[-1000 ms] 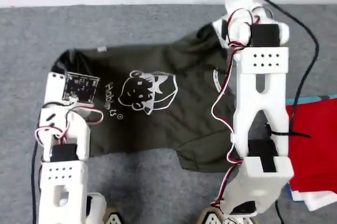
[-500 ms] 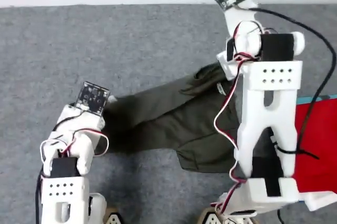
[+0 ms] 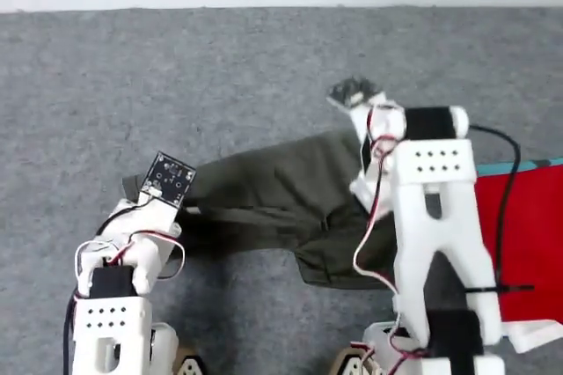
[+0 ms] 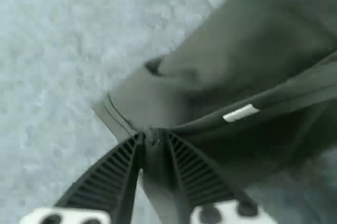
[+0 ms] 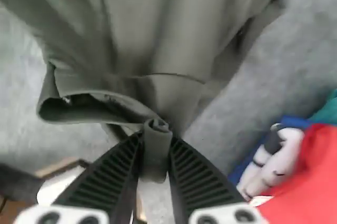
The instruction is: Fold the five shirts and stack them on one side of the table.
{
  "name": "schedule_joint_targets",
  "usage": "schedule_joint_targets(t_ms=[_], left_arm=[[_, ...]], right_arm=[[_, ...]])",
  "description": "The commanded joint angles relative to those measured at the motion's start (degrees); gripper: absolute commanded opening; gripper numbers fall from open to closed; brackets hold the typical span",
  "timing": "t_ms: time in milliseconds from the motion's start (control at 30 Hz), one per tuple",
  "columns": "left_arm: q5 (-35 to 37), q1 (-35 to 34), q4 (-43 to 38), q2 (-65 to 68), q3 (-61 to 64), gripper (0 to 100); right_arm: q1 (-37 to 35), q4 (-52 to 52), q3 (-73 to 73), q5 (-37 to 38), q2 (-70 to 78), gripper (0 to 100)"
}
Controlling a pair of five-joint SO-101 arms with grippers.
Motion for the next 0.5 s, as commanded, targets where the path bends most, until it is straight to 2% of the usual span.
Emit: schedule_joint_targets(t_ms=[0,167,333,400,467], left_arm=[[-0.7,0.53,4.66,-0.79,-2.15,1],[-0.7,0.53,14.86,-0.79,-6.73,1],[-0.7,0.53,17.23,-0.7,-6.81,1],[-0.7,0.53,17.14,-0.62,-6.81,4],[-0.79,0.18,17.32,-0.53,-6.99,9]], right_arm=[[0.22,-1.71,6.86,1.41,-4.7,0.9],[0.31,-3.38,14.24,5.98,-7.6,0.9],[1.54,-5.14,18.2,8.7,-8.13,1.0],[3.56,-6.81,19.25,9.14,-7.69,4.3],[6.2,-7.25,20.22,9.14,-7.69,12.4]])
